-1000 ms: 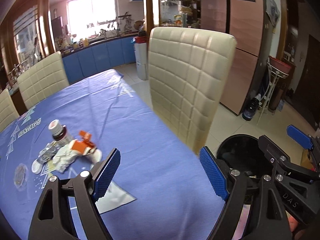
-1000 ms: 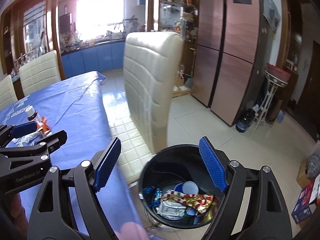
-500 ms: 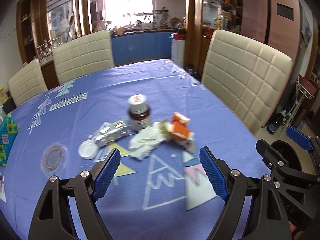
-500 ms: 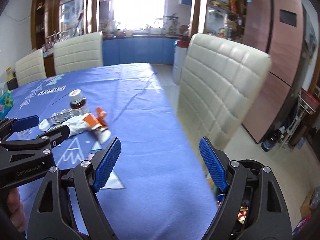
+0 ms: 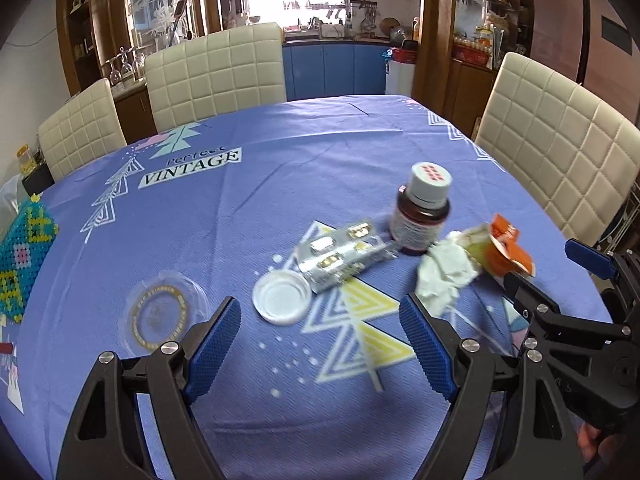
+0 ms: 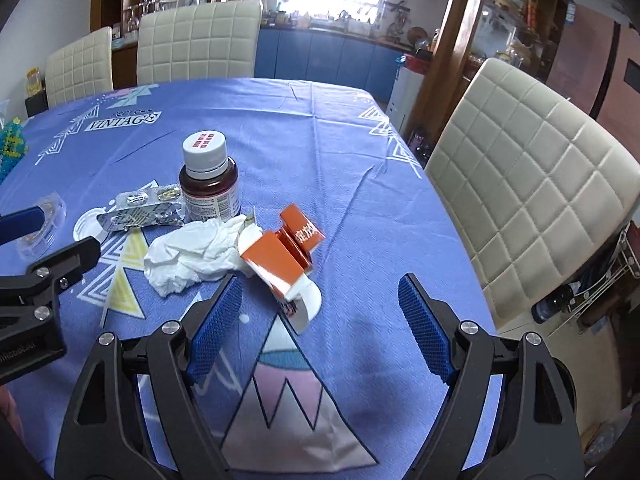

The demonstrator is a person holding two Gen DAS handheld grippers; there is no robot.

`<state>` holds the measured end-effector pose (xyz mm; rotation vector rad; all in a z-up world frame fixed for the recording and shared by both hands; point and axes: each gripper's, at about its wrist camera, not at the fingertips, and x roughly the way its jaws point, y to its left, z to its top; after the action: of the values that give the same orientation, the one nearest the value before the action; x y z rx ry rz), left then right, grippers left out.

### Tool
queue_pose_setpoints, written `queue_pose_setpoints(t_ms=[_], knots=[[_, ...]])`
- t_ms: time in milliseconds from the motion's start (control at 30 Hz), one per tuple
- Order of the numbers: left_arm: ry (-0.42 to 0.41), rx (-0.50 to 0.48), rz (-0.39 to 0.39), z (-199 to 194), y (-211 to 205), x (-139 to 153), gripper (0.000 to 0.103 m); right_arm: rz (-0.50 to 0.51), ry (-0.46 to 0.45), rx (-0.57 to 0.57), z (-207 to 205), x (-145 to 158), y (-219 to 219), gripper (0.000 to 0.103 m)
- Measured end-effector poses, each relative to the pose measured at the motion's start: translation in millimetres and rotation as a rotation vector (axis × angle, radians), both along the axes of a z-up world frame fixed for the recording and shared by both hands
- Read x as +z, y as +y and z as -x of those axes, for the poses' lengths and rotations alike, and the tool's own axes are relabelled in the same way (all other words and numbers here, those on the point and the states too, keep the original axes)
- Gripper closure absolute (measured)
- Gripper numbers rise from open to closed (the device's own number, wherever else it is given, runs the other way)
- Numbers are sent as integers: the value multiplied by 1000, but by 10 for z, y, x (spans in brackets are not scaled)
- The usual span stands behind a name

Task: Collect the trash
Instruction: 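Grasp orange-white carton with right tool while left tool grasps silver blister pack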

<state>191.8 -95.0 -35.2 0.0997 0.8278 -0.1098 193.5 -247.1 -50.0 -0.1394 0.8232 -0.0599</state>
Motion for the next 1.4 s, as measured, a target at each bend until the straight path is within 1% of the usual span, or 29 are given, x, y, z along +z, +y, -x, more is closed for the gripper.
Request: queue_pose_setpoints(t_ms=[100,233,300,333,367,400,433,467,567,600,667,700,767,800,833,1033,1233,1400], knots=[[1,-14,-12,-140,37,-18,24,2,12,14,-102,-7,23,24],[10,-61,-33,-338,-23,-71,24,-6,32,24,-219,-42,36,25],[15,-91,-45,-409,-82,-120,24,-27,58,32,-271,-88,26,34],[22,-105,-43,-431,-105,-142,24,-39,73,35,-301,-120,17,37],[32,-123,-36,-458,-126,-168,24,-52,87,36,-328,-149,5,45],[38,-137,-34,-475,-151,-188,24,-69,99,41,-346,-177,-6,55],[39,-149,-39,-495,-177,-212,24,-98,106,49,-360,-196,-23,59],[39,-155,-46,-511,-192,-226,24,-107,102,47,-361,-194,-34,62],[44,-183,-44,-555,-228,-279,24,-86,97,51,-339,-197,-11,67],[47,-189,-37,-565,-234,-292,25,-78,93,45,-329,-194,-7,67],[56,-197,-26,-576,-232,-310,42,-70,86,40,-318,-183,-9,68],[62,-196,-28,-581,-231,-319,46,-77,85,38,-315,-175,-22,68],[56,-202,-18,-567,-223,-303,49,-80,81,31,-317,-162,-36,68],[53,-205,-12,-562,-220,-294,53,-81,79,29,-314,-156,-44,68],[54,-203,-13,-557,-216,-286,60,-86,79,28,-310,-152,-53,68],[30,-180,-15,-465,-171,-221,66,-96,77,25,-262,-152,-69,68],[1,-170,-7,-301,-144,-79,66,-110,57,28,-154,-65,-71,68],[-26,-184,-15,-106,-216,5,66,-95,39,39,3,34,-52,68]])
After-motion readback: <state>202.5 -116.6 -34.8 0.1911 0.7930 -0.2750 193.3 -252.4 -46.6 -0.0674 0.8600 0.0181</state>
